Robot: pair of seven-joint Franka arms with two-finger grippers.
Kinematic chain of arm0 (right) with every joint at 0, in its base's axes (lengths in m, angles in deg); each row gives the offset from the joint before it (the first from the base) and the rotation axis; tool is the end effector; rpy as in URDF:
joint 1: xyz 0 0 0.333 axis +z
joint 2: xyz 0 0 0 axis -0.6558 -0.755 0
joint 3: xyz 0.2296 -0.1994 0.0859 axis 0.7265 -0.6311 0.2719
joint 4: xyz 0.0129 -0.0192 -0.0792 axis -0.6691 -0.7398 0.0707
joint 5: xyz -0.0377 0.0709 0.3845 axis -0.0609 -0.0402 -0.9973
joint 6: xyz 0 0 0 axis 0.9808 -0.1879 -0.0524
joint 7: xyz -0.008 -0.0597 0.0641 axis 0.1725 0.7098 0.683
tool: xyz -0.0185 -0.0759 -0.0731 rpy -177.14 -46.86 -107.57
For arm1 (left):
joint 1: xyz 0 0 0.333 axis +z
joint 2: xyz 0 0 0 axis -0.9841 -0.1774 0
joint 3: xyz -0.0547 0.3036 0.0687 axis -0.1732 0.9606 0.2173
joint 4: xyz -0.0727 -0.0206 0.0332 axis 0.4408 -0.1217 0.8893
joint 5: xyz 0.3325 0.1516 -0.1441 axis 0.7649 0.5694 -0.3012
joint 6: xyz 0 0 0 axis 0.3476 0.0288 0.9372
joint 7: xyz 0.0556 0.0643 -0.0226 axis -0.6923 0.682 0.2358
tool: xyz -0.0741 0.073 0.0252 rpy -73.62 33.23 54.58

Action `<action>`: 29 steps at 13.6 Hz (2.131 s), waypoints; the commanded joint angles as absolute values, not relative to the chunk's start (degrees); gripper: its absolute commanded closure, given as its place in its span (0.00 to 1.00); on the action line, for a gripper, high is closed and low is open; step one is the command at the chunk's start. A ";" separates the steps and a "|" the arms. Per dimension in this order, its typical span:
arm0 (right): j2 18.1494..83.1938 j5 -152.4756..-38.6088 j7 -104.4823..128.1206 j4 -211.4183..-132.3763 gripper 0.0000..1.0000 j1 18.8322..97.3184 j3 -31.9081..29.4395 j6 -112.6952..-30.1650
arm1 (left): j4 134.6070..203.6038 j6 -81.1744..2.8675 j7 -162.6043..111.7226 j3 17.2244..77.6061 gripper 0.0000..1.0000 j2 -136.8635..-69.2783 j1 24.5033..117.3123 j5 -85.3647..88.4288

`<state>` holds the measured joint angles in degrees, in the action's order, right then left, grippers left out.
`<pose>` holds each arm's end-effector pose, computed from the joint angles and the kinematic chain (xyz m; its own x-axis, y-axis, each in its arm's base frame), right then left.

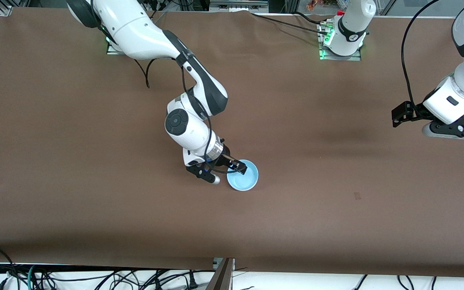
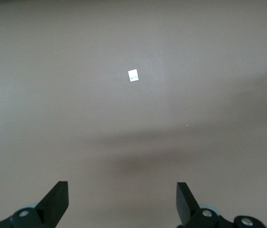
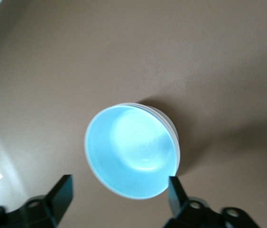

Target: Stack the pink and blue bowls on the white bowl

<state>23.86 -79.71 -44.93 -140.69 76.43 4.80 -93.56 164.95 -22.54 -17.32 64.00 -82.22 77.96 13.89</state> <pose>0.6410 0.4666 0.2933 0.8789 -0.4708 -0.0763 -0.4552 -0.7803 -0.4289 0.5887 -0.0300 0.5480 0.9950 -0.1000 0.0005 -0.0998 -0.9935 -0.0556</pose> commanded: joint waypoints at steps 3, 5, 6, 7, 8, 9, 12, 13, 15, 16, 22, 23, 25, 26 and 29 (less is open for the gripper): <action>24.04 -78.47 -46.30 -139.67 0.01 76.48 2.03 -91.78 | 165.46 -22.01 -15.83 63.72 0.00 -81.14 78.38 12.90; 26.31 -78.38 -45.86 -139.67 0.01 75.96 -0.43 -88.12 | 165.46 -22.01 -15.83 63.72 0.00 -81.14 78.38 12.90; 28.06 -78.38 -45.34 -139.67 0.01 75.44 -2.27 -83.39 | 165.46 -22.01 -15.91 63.72 0.00 -81.14 78.38 12.90; 30.60 -78.56 -44.55 -139.67 0.01 74.39 -4.12 -78.12 | 165.46 -22.01 -15.83 63.72 0.00 -81.14 78.38 12.90; 33.50 -78.91 -41.93 -139.67 0.01 72.81 -4.74 -74.15 | 165.46 -22.01 -15.91 63.72 0.00 -81.14 78.38 12.90; 36.75 -78.82 -39.29 -139.76 0.01 70.71 -4.58 -70.89 | 165.46 -22.01 -15.91 63.72 0.00 -81.14 78.38 12.90; 45.02 -78.30 -27.71 -140.99 0.00 68.22 -8.24 -56.85 | 165.46 -22.01 -15.83 63.72 0.00 -81.14 78.38 12.81; 48.00 -78.30 -23.23 -141.95 0.00 68.22 -10.61 -50.53 | 165.46 -22.01 -15.91 63.72 0.00 -81.14 78.38 12.81; 55.46 -77.60 -16.80 -148.16 0.00 68.31 -14.49 -45.82 | 165.46 -21.92 -15.91 63.72 0.00 -81.14 78.38 12.72; 59.85 -75.24 -14.59 -152.72 0.00 68.31 -14.77 -45.64 | 165.46 -21.92 -15.91 63.72 0.00 -81.14 78.38 12.72; 72.47 -68.19 -9.12 -172.90 0.00 68.49 -14.07 -55.21 | 165.46 -21.92 -15.91 63.72 0.00 -81.14 78.38 12.72; 72.29 -67.41 -8.51 -172.89 0.00 68.49 -14.15 -55.39 | 165.46 -21.92 -15.91 63.72 0.00 -81.14 78.38 12.72; 72.55 -66.61 -4.92 -172.89 0.00 68.40 -14.77 -54.78 | 165.46 -21.92 -15.91 63.72 0.00 -81.14 78.38 12.72; 72.55 -66.00 -4.12 -172.72 0.00 68.40 -14.86 -54.60 | 165.46 -21.92 -15.91 63.72 0.00 -81.14 78.38 12.72; 73.08 -64.15 -3.41 -172.37 0.00 68.40 -14.77 -52.06 | 165.46 -21.92 -15.91 63.81 0.00 -81.14 78.38 12.72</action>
